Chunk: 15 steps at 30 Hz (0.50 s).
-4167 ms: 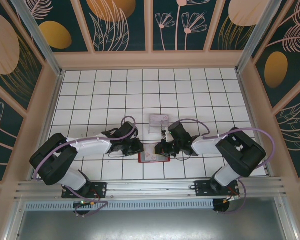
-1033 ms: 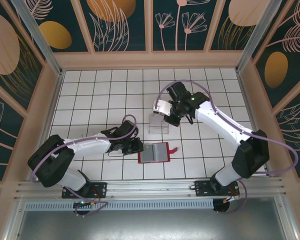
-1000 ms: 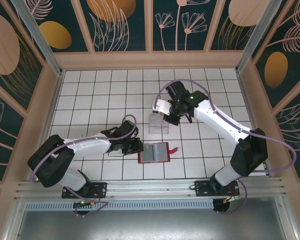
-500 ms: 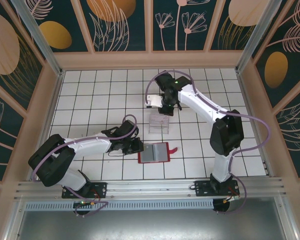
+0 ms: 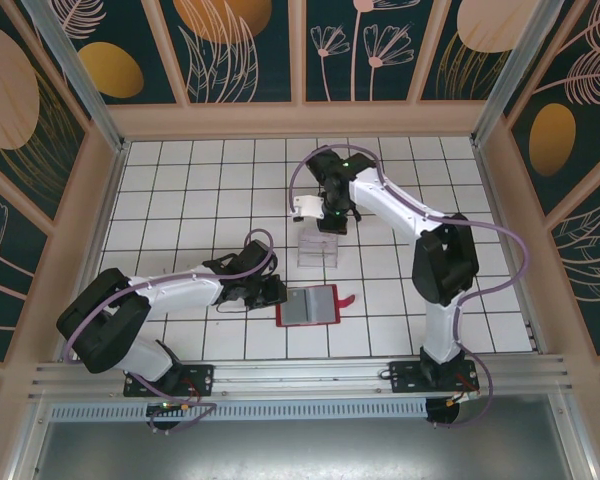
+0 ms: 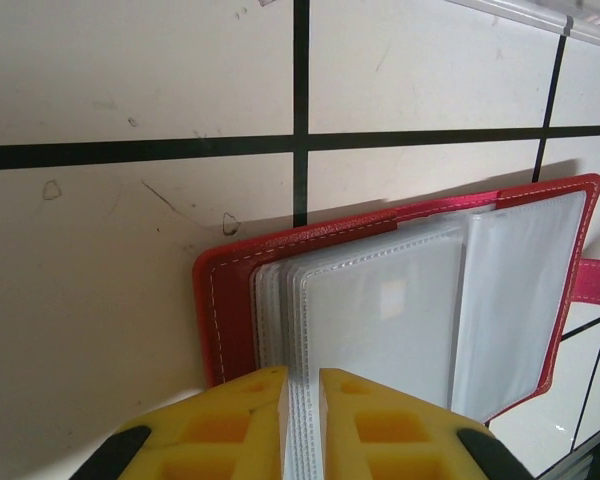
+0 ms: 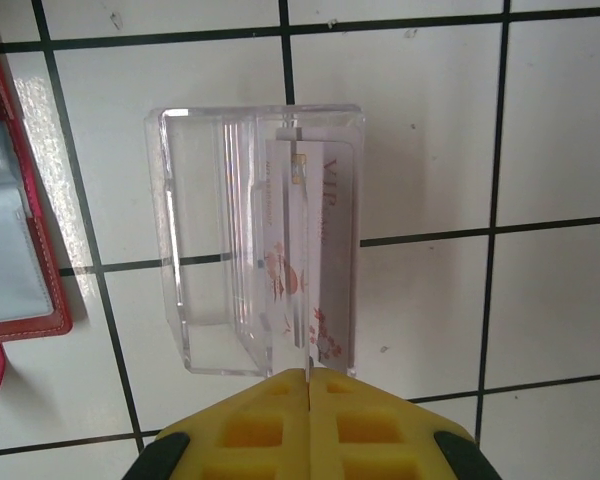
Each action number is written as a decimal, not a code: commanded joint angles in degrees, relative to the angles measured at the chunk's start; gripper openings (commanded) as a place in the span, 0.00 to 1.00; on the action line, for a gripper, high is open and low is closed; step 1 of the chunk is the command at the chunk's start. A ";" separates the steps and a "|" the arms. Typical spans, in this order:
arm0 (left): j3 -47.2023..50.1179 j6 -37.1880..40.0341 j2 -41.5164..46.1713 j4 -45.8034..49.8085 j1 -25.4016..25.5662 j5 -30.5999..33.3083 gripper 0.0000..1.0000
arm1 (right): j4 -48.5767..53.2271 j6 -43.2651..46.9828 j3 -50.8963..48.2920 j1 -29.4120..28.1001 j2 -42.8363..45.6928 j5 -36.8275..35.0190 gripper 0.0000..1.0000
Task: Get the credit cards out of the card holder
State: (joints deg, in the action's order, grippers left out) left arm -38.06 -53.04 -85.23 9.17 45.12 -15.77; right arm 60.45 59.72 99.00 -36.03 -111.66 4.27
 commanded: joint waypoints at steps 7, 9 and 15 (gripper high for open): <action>-0.62 -1.10 1.03 -0.11 0.19 1.27 0.18 | 1.76 0.66 2.36 -0.14 -4.69 0.32 0.00; -0.60 -1.11 1.11 -0.12 0.23 1.36 0.18 | 1.86 0.66 2.34 -0.37 -5.14 1.18 0.00; -0.18 -1.29 1.41 -0.20 0.17 1.53 0.18 | 1.89 0.21 1.70 -0.88 -6.25 1.84 0.00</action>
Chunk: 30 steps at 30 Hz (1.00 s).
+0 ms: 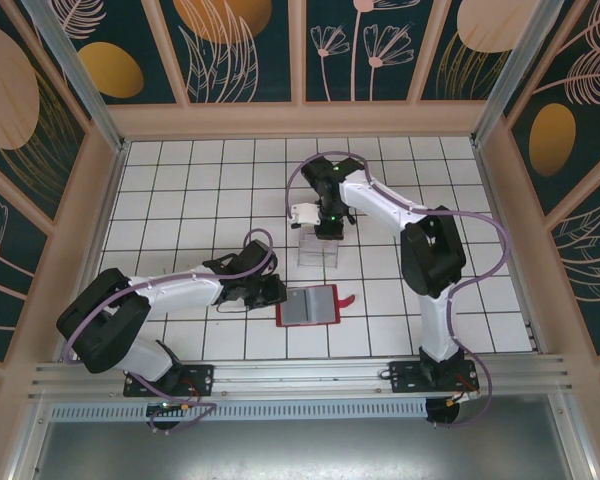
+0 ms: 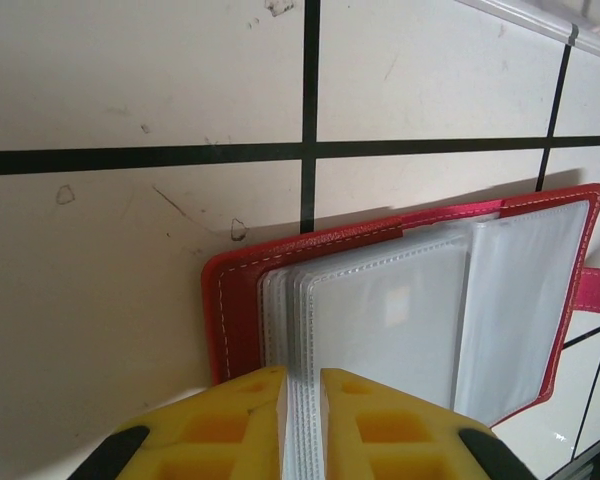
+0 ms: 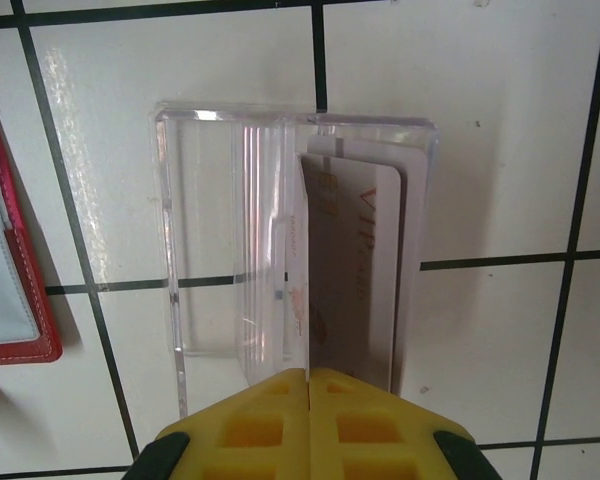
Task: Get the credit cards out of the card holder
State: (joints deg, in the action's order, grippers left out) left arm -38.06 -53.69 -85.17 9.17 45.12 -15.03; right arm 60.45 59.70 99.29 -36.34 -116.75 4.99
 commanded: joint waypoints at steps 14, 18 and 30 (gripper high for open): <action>-0.46 -0.15 1.67 0.10 0.17 1.42 0.19 | -3.00 -6.43 2.29 -2.22 6.87 -5.61 0.25; -0.81 0.64 1.45 0.26 -0.03 2.59 0.18 | -5.29 -12.67 0.56 -3.21 9.39 -6.85 0.27; -0.62 3.15 1.88 -0.91 -7.22 1.04 0.19 | -16.52 -66.34 -13.87 -6.97 15.05 -6.14 0.21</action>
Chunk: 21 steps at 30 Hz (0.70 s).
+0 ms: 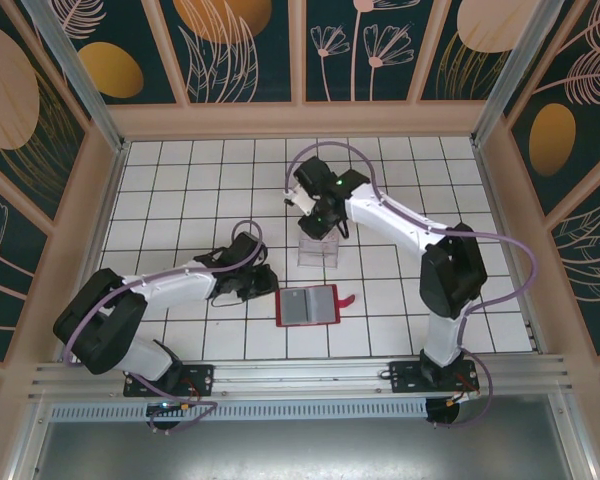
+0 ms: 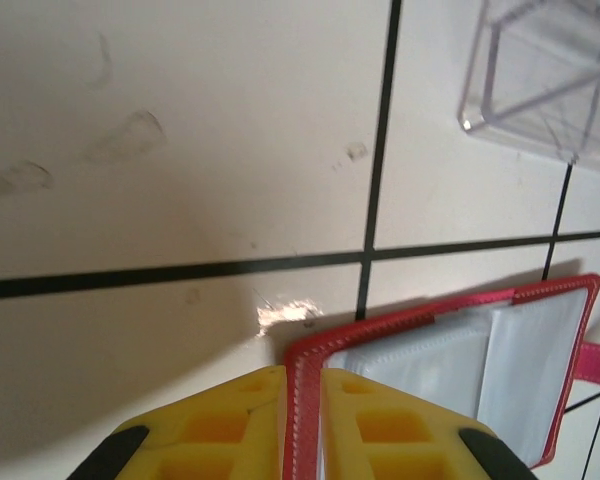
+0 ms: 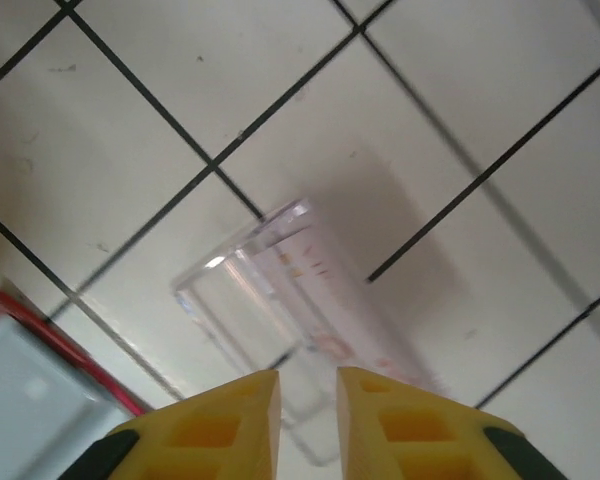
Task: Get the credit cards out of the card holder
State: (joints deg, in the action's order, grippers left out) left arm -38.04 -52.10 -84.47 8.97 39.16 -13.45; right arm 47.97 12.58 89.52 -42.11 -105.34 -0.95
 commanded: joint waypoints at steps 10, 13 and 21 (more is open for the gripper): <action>-1.42 4.61 2.01 0.98 -5.77 -1.32 0.19 | -4.70 -48.50 -18.04 -8.85 11.43 -1.38 0.24; -1.47 6.29 2.82 2.47 -7.87 -1.49 0.19 | -3.94 -52.52 -18.14 -11.54 10.28 -0.89 0.25; 2.01 9.96 6.52 4.25 -15.12 -2.75 0.20 | -0.50 -59.39 -12.82 -18.87 2.49 -1.54 0.27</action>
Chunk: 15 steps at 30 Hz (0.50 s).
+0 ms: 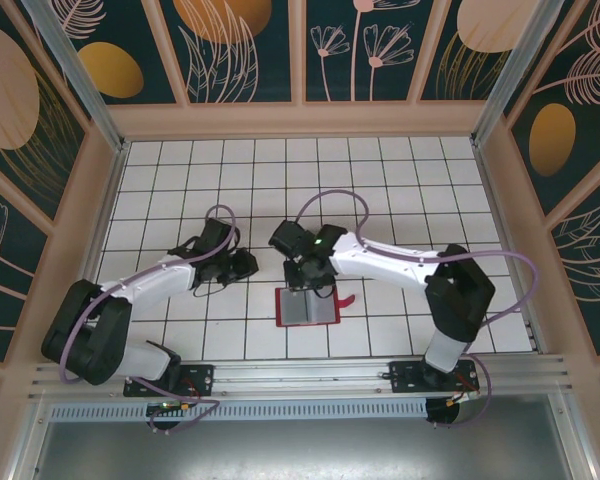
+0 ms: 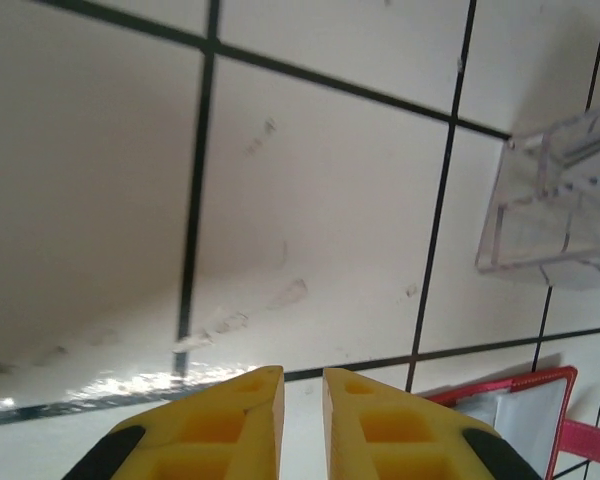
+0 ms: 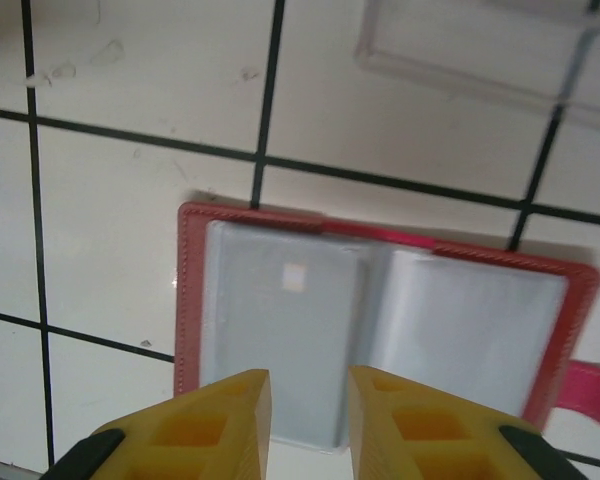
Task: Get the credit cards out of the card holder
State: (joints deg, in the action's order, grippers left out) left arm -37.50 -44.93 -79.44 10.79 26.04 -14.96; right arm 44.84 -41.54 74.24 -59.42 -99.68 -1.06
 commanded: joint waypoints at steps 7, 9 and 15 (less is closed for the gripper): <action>3.26 4.78 3.41 2.75 -6.17 -3.13 0.21 | 3.29 -8.29 5.63 -3.74 -8.81 -1.01 0.30; 3.48 4.93 3.20 2.53 -6.40 -3.28 0.21 | 3.83 -8.66 6.36 -3.95 -10.30 -1.04 0.31; 4.18 4.68 2.80 1.44 -6.51 -4.28 0.21 | 4.31 -9.00 7.91 -4.39 -13.56 -0.45 0.33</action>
State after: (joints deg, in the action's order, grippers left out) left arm -34.00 -41.34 -76.95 12.23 19.86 -17.80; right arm 46.72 -48.64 80.49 -63.16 -111.98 -0.99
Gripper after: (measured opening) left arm 0.213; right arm 0.325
